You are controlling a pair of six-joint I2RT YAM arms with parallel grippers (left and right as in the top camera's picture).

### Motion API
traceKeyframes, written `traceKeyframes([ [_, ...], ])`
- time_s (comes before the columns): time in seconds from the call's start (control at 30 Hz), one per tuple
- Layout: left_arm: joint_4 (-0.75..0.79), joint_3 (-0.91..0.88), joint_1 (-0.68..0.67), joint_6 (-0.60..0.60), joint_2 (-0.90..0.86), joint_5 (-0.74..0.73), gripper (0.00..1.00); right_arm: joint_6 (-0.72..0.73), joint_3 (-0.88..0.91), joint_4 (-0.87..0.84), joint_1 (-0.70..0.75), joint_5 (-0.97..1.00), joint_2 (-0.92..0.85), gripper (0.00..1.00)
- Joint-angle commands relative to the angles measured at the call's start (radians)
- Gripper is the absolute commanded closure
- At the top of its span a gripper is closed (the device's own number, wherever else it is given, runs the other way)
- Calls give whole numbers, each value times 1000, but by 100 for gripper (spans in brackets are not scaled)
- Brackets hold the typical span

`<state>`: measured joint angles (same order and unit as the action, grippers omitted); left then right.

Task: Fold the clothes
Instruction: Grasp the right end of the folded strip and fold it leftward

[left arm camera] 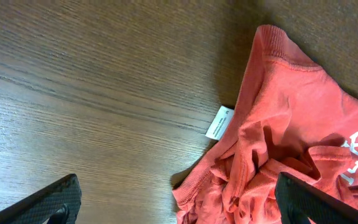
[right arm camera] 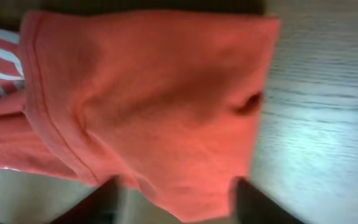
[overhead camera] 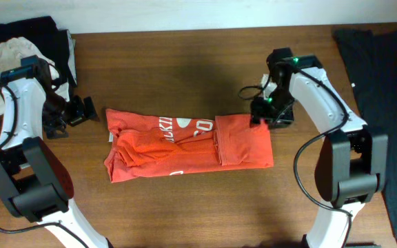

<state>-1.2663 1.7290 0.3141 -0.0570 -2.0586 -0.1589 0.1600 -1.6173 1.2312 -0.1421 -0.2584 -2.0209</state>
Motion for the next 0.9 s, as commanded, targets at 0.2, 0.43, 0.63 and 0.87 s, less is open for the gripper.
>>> traceKeyframes([
  [0.2,6,-14,-2,-3,21,-13,1,-6,50,-79,-66,-102,22,32],
  [0.43,13,-14,-2,-3,21,-13,1,164,9,-156,-311,127,-52,20],
  [0.63,9,-14,-2,-3,21,-10,1,294,9,-163,-351,271,-132,40],
  [0.87,9,-14,-2,-2,21,-9,1,329,-20,-123,-350,267,-124,96],
])
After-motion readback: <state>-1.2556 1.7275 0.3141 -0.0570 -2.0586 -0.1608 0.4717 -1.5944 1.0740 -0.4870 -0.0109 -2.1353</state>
